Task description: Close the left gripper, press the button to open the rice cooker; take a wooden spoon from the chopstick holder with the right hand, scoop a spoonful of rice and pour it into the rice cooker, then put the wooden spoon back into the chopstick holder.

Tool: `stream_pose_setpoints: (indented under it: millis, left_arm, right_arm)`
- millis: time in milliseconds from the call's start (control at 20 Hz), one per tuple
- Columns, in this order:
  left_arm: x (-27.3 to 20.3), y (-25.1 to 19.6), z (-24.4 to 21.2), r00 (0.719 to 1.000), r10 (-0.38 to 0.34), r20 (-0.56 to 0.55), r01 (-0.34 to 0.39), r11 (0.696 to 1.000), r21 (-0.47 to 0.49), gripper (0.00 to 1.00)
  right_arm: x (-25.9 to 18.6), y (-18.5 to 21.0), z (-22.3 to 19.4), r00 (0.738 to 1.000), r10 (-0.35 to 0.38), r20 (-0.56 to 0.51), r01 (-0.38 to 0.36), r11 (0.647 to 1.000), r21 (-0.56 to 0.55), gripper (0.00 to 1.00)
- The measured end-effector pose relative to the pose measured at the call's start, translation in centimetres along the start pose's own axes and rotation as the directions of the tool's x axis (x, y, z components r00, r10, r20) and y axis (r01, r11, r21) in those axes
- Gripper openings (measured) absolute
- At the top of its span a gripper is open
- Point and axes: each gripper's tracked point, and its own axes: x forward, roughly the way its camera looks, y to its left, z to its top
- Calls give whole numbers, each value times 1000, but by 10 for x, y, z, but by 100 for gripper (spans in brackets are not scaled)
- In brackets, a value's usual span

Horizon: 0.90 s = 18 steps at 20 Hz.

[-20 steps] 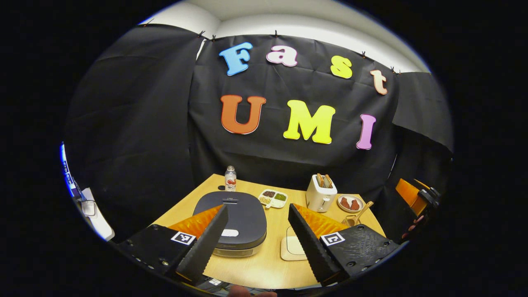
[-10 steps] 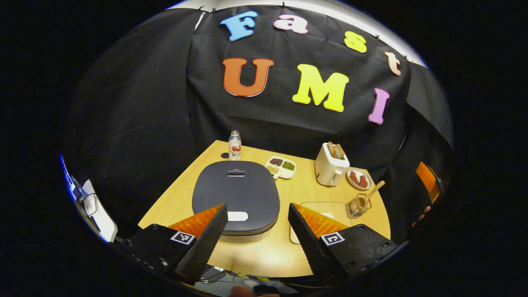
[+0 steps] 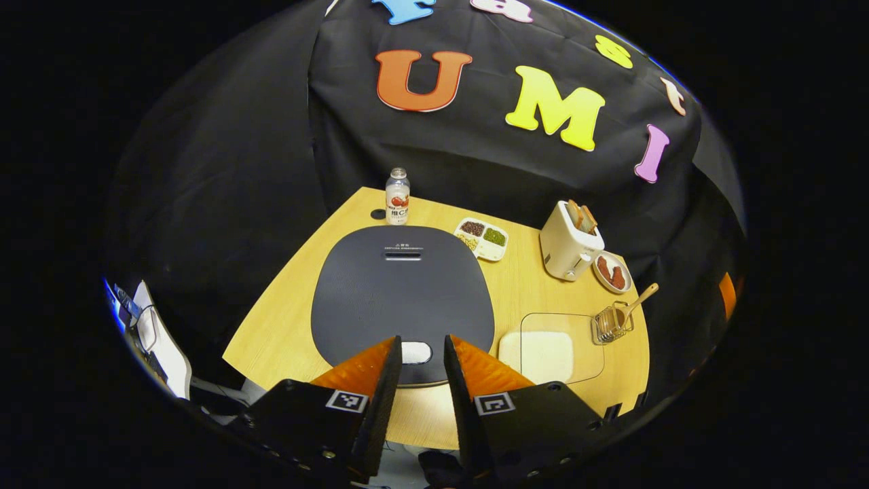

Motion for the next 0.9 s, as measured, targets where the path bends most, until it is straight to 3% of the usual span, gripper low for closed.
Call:
stream_pose_setpoints:
  millis: [100,150,250,900]
  left_arm:
    - [14,-1,-9,998,-19,-53,18,1000,-25,0]
    - [20,2,-10,998,-15,-57,14,1000,-24,6]
    - [26,-2,-13,996,-37,-78,33,998,-48,0]
    - [47,6,-22,986,-78,-149,65,994,-90,0]
  right_arm:
    - [0,-3,-1,1000,-11,0,11,1000,2,100]
    - [0,-5,-2,1000,-16,-2,16,1000,1,100]
    - [-2,-7,-5,1000,-25,-8,25,1000,-3,100]
    - [-4,-13,-18,998,-51,-37,50,999,-21,100]
